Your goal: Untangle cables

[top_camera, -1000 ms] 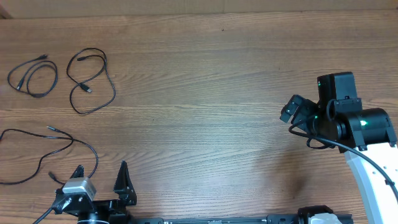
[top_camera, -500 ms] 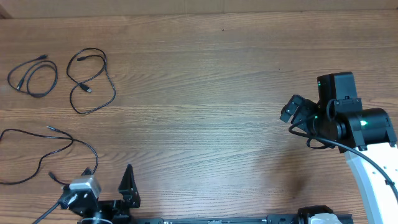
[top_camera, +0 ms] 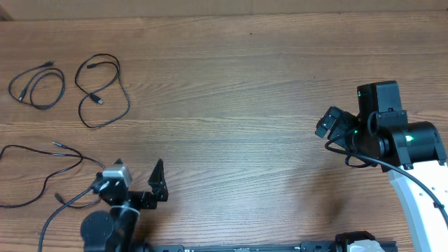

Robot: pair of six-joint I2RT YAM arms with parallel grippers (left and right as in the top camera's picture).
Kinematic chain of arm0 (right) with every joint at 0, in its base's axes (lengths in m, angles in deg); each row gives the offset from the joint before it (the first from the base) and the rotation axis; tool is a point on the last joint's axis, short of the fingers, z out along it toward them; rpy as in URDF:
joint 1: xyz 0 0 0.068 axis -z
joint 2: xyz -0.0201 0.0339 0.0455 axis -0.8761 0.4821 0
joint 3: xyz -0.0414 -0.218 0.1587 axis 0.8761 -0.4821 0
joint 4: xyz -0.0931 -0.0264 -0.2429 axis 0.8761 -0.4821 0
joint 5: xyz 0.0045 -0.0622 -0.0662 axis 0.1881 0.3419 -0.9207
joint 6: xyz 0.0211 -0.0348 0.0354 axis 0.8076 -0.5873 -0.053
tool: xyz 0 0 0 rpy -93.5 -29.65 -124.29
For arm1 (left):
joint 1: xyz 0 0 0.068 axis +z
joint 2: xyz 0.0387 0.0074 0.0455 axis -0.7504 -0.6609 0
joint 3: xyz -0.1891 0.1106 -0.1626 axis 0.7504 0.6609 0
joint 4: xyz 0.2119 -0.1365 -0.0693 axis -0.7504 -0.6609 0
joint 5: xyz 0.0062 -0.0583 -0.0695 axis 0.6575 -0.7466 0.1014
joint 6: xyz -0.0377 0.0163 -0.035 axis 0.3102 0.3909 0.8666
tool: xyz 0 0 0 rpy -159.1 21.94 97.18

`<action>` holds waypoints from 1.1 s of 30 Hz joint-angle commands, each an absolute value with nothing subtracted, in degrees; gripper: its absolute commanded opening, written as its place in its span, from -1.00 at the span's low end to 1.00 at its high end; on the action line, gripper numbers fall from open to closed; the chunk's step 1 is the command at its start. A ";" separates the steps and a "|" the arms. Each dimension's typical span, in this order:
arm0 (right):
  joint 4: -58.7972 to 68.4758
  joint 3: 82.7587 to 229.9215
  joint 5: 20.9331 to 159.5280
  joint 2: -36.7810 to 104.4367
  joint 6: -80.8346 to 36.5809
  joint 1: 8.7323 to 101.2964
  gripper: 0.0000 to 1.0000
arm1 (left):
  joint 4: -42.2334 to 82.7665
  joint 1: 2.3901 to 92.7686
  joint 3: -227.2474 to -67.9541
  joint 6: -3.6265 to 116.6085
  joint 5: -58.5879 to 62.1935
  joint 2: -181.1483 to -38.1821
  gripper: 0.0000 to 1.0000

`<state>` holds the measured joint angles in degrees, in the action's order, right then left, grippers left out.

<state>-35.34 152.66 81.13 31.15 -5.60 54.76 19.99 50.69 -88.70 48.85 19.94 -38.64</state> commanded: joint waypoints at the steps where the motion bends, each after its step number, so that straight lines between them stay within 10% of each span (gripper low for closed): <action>1: -35.10 153.77 80.34 31.02 -5.43 54.92 1.00 | 27.34 47.96 -81.99 49.62 20.53 -38.25 0.99; 33: -35.10 153.77 80.34 31.02 -5.45 54.92 1.00 | 50.46 47.46 -68.00 41.86 23.57 -38.23 0.99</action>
<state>-35.39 152.66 81.13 31.15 -5.60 54.78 50.09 47.48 -68.72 40.24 23.22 -38.62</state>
